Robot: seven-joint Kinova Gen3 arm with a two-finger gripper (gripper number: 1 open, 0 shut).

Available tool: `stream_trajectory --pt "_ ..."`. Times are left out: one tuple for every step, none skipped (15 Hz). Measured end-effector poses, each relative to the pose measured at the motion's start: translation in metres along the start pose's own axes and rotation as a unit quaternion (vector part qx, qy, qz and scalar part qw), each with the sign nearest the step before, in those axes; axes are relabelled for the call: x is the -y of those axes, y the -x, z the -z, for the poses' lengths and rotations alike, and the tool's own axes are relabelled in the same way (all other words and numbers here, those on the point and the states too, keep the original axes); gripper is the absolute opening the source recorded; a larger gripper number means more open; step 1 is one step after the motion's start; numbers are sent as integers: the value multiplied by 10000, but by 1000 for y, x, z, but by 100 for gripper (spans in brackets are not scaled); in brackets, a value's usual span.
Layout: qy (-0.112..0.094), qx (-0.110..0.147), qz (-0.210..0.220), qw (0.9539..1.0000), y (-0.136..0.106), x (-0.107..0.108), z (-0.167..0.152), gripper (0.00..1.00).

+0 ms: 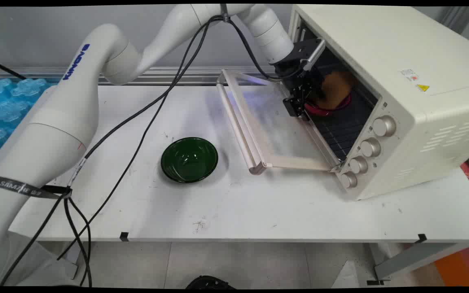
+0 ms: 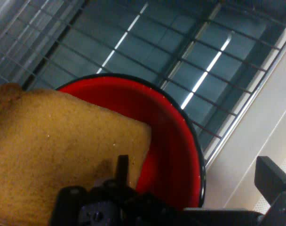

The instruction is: Close the oven

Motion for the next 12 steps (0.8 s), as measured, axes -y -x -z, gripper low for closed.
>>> stream_trajectory --pt "-15 -11 18 10000 -1 -1 3 100" --pt "-34 -22 35 10000 -3 -2 6 100" --pt "-59 -34 55 10000 -4 -3 10 100" --pt "-90 -53 89 9999 -6 -6 15 100" --pt "-128 -78 132 9998 -9 -8 22 100" --pt "-163 -108 182 9996 -11 -11 29 100" --pt "-211 -145 253 9994 -14 -14 37 100" --pt "-269 -187 336 9989 -17 -19 46 100" --pt "-323 -221 423 9983 -19 -22 54 100" --pt "-388 -261 526 9975 -21 -27 64 100" --pt "-460 -294 639 9965 -22 -31 75 100" --pt "-522 -321 730 9955 -23 -35 84 100"
